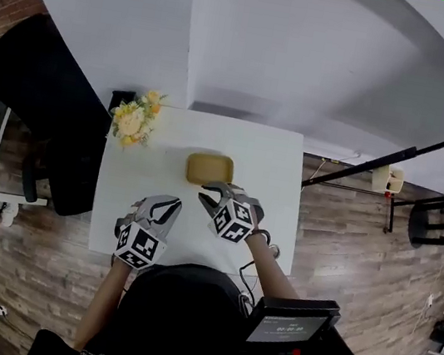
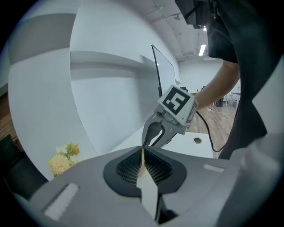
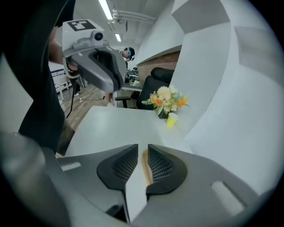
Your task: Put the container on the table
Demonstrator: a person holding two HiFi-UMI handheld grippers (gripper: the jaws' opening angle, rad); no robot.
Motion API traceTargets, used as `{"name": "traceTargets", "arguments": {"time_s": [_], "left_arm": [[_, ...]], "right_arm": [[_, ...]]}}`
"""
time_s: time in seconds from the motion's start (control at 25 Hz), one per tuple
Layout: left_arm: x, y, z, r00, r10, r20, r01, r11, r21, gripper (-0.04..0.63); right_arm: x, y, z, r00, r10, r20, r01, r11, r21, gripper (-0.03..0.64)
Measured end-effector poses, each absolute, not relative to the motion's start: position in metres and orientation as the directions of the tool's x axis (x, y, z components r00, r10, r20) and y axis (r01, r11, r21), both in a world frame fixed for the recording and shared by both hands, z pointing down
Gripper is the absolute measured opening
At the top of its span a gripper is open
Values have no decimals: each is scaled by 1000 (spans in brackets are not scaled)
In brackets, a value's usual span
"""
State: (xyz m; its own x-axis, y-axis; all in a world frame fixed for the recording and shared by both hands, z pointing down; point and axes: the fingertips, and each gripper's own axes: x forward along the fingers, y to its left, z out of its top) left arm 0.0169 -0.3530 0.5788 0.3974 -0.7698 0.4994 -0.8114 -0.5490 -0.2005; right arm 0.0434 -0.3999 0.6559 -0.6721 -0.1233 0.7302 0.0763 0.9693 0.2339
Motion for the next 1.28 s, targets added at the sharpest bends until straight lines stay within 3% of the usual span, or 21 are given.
{"name": "traceTargets", "arguments": {"time_s": [0.24, 0.56, 0.84, 1.28], "left_arm": [[18, -364, 556, 482, -780, 398, -805, -574, -152, 18], [11, -373, 515, 506, -822, 259, -830, -546, -112, 18], [-3, -368, 502, 523, -829, 199, -831, -548, -98, 17], [-12, -346, 504, 575, -806, 138, -806, -587, -71, 14]], "right_arm": [[41, -382, 596, -751, -212, 625, -50, 963, 266, 33], [34, -366, 521, -864, -317, 391, -294, 948, 121, 14], [23, -350, 497, -889, -355, 290, -338, 935, 109, 14], [18, -336, 480, -829, -530, 180, -518, 848, 113, 14]]}}
